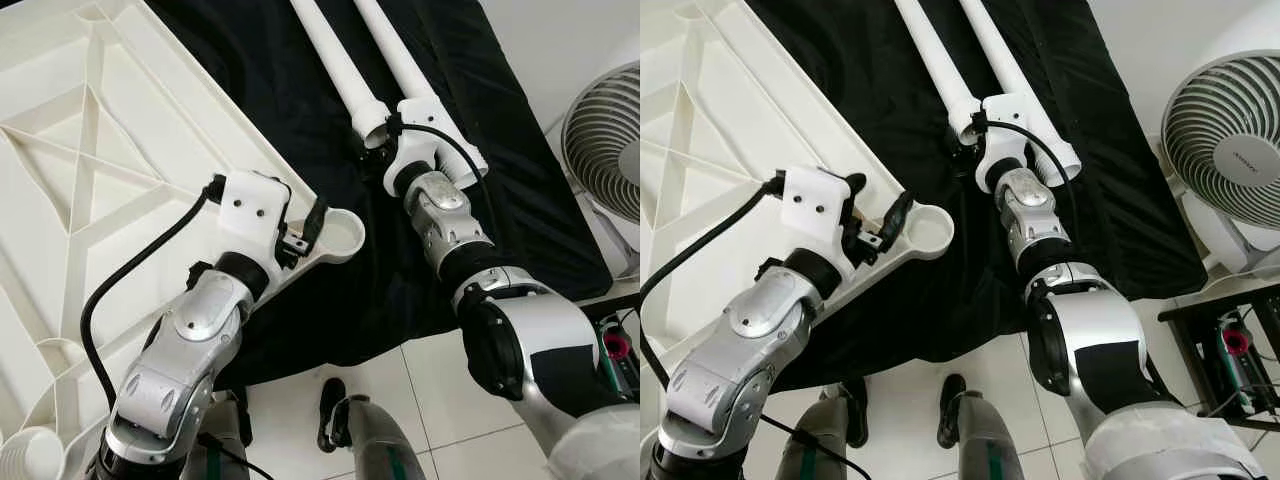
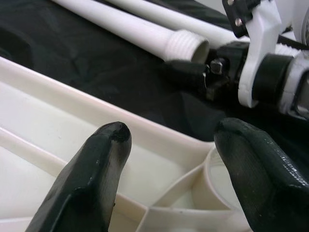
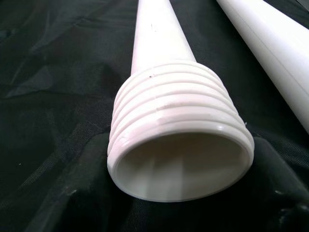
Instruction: Building children table
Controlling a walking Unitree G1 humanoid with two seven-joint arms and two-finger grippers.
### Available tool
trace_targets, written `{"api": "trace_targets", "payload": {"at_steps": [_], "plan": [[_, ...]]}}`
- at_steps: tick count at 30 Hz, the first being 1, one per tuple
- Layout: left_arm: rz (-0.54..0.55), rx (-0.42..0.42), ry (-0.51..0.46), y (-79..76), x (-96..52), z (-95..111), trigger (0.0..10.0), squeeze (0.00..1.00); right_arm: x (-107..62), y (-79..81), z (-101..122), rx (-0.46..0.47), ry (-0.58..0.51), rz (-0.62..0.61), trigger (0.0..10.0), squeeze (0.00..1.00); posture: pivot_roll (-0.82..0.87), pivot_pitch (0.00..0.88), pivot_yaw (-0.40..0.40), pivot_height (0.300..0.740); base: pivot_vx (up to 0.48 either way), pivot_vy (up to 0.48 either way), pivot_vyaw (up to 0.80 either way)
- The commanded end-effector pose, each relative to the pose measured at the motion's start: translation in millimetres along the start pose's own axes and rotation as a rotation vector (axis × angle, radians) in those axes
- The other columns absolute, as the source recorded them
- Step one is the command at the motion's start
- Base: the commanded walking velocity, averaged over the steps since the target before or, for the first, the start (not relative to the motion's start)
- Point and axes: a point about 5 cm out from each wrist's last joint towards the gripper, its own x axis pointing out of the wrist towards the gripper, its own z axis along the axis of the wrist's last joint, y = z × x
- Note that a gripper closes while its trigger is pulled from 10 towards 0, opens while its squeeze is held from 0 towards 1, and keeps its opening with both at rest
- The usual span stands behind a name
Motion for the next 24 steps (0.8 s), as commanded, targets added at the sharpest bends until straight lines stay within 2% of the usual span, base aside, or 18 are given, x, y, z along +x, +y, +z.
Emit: {"api": "trace_targets", "payload": {"at_steps": [1,9,12,17,18,19,24], "plan": [[-0.152,-0.012,0.015,-12.2,-3.9,-1.6,10.0,0.00,-1.2,3.1,-5.6,0.016,0.014,0.021,0.0,0.00,0.24,0.377,-0.076,0.740,0.000,0.000,0.00],[-0.162,-0.016,0.022,-14.9,-5.4,-1.1,10.0,0.00,-0.6,0.2,0.1,0.003,-0.019,0.020,0.0,0.00,0.24,0.369,-0.074,0.740,0.000,0.000,0.00],[-0.163,-0.016,0.025,-14.0,-5.5,-1.0,10.0,0.00,-2.9,-2.3,6.1,-0.027,-0.096,0.012,0.0,0.00,0.24,0.351,-0.075,0.740,0.000,0.000,0.00],[-0.161,-0.018,0.026,-11.0,-4.5,-1.3,10.0,0.00,-6.2,-1.9,10.4,-0.011,-0.174,0.033,0.0,0.00,0.23,0.339,-0.077,0.740,0.000,0.000,0.00],[-0.161,-0.024,0.026,-9.0,-3.6,-1.2,10.0,0.00,-7.7,-1.9,10.6,-0.008,-0.192,0.037,8.4,0.00,0.23,0.334,-0.079,0.740,0.000,0.000,0.00],[-0.162,-0.027,0.023,-5.9,-2.1,-0.8,10.0,0.00,-10.2,-2.0,10.7,-0.020,-0.217,0.040,10.0,0.00,0.23,0.323,-0.079,0.740,0.000,0.000,0.00],[-0.160,-0.034,0.016,2.7,2.6,0.8,10.0,0.00,-15.2,-3.0,9.7,-0.025,-0.251,0.047,10.0,0.00,0.22,0.313,-0.079,0.740,0.000,0.000,0.00]]}}
